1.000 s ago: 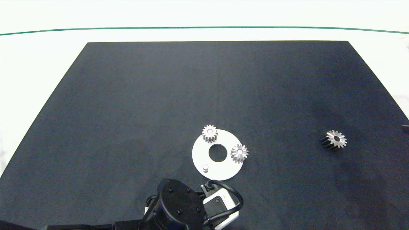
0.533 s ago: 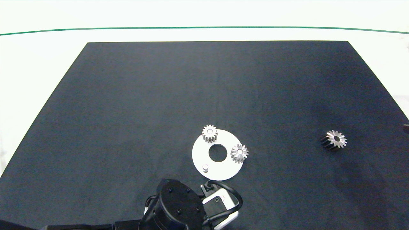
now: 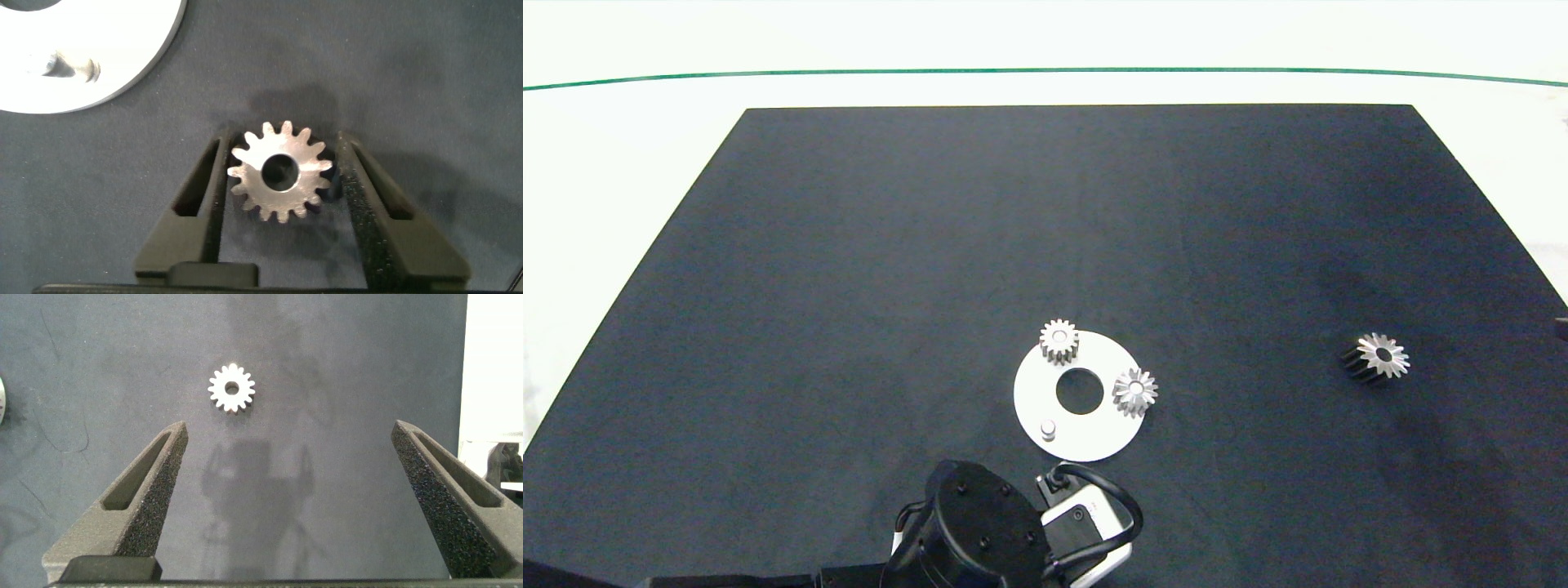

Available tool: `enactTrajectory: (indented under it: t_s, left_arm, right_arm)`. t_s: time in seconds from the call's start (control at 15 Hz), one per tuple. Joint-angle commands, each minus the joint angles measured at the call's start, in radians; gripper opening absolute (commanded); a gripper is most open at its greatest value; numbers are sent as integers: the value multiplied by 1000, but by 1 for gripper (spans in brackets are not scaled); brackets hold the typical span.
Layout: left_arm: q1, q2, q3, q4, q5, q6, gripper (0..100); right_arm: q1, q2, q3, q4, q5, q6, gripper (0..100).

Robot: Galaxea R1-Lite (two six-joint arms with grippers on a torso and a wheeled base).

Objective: Remove an incorrectly installed larger gear and replace it with the correct smaller gear

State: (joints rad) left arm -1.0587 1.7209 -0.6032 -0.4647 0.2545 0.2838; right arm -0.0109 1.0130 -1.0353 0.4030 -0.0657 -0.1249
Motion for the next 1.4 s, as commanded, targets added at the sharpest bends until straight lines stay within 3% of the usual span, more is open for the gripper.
enactTrajectory:
  t_s: [0.07, 0.8, 1.4]
  left_arm:
    - [0, 8, 2, -3, 2, 1, 42]
    - [2, 8, 0, -3, 2, 1, 20]
    - [-9, -3, -3, -3, 2, 3, 19]
  right_arm:
    - [0, -1, 0, 2, 0, -1, 100]
    - [0, -2, 0, 2, 0, -1, 100]
    - [0, -2, 0, 2, 0, -1, 100]
